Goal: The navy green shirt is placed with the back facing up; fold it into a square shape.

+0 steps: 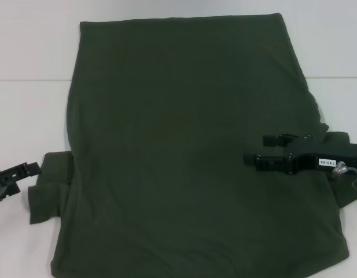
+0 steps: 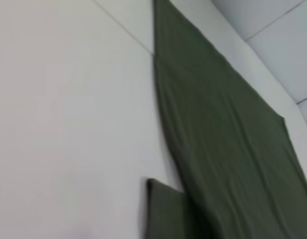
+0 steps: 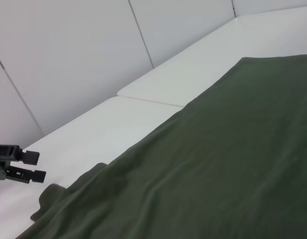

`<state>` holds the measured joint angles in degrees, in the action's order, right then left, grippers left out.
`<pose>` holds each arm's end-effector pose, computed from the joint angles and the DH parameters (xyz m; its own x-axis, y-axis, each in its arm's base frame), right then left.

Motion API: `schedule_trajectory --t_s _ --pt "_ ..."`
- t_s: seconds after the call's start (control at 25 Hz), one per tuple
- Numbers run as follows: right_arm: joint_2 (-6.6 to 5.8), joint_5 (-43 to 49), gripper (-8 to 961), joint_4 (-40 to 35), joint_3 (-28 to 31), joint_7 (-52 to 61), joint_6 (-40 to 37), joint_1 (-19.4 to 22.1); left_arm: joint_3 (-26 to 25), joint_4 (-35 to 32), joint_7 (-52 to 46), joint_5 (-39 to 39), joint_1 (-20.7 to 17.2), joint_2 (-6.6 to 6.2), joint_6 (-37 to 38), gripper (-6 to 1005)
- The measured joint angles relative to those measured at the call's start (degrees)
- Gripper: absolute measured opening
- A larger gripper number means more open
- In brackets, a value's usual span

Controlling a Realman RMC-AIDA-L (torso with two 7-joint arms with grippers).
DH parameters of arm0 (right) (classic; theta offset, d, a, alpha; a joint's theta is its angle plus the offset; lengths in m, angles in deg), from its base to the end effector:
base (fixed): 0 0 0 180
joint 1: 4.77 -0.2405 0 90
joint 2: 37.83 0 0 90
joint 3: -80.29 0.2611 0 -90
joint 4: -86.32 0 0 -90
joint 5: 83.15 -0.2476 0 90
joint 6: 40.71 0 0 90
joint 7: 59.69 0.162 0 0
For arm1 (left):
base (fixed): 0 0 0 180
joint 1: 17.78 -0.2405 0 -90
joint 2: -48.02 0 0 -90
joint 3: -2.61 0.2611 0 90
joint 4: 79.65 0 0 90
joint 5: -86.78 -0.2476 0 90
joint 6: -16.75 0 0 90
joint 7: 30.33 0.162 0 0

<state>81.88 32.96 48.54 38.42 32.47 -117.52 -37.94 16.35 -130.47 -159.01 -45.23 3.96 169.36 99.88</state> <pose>0.2806 0.4047 -0.0263 0.7172 -0.5014 -0.4839 -0.6444 -0.7415 -0.1869 -0.4034 0.3214 0.0646 -0.0371 0.7279 0.6847 0.9993 0.0228 0.0300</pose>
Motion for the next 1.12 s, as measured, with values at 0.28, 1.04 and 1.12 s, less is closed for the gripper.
schedule_trajectory --t_s 0.28,1.04,1.12 --pt "-0.09 0.0 947 0.0 0.2 -0.2 0.0 0.0 0.2 1.7 0.0 -0.2 -0.5 0.17 -1.6 947" --pt "-0.09 0.0 946 -0.1 0.3 -0.1 0.0 0.4 1.3 5.1 0.4 -0.3 0.0 -0.04 -2.0 948" --pt "-0.09 0.0 946 -0.1 0.3 -0.1 0.0 0.4 1.9 5.1 0.4 -0.3 0.2 -0.02 -2.1 948"
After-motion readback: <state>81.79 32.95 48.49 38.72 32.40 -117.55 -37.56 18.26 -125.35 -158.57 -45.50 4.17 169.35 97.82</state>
